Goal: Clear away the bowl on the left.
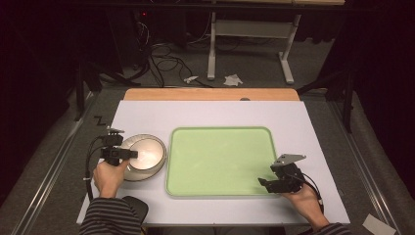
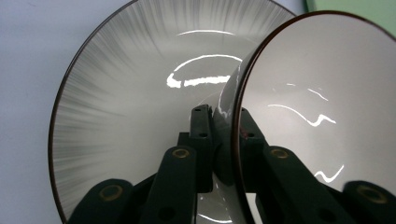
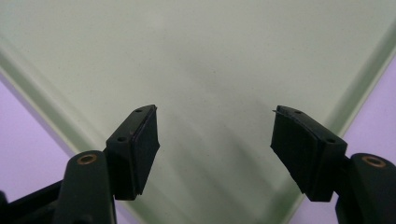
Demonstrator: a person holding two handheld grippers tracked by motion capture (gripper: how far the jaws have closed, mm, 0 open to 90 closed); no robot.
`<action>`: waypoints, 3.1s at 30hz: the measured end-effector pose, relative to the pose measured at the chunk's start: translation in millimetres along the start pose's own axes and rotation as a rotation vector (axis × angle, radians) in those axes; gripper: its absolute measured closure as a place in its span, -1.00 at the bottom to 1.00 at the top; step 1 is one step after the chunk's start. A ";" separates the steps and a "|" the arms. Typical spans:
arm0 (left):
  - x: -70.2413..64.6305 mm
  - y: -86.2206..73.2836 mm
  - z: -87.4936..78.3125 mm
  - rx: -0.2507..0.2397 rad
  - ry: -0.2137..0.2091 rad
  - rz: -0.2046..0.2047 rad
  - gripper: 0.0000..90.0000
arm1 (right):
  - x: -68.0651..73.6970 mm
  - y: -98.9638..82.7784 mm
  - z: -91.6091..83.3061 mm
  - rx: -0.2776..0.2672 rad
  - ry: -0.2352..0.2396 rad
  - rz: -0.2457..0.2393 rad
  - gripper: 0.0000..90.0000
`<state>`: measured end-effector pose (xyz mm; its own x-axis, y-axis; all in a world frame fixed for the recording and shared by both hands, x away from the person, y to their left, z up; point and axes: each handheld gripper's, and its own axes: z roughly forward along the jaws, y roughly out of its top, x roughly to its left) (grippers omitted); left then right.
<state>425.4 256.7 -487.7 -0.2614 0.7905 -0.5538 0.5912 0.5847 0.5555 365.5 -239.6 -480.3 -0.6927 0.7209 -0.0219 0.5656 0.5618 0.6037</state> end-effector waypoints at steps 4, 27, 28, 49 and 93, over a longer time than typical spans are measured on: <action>-0.5 0.8 -1.5 0.004 -0.011 -0.004 0.82 | 0.3 0.1 0.4 0.003 0.001 -0.001 -0.26; -12.6 5.5 -20.4 -0.079 -0.058 0.048 0.81 | -0.1 0.1 -0.3 -0.002 -0.006 -0.001 -0.26; -14.1 5.6 -21.3 -0.084 -0.067 0.049 0.81 | -0.2 0.2 -0.2 -0.002 -0.007 0.004 -0.26; -47.9 5.7 -30.2 -0.048 -0.221 0.039 0.81 | 0.2 0.1 0.4 0.003 -0.008 -0.004 -0.26; -123.6 -25.4 -23.3 0.063 -0.358 0.174 0.81 | 0.2 0.2 0.0 0.003 -0.007 -0.001 -0.26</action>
<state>424.9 148.3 -419.0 0.1228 0.7569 -0.6419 0.6515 0.4265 0.6275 365.5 -239.3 -480.2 -0.6898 0.7234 -0.0281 0.5663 0.5634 0.6016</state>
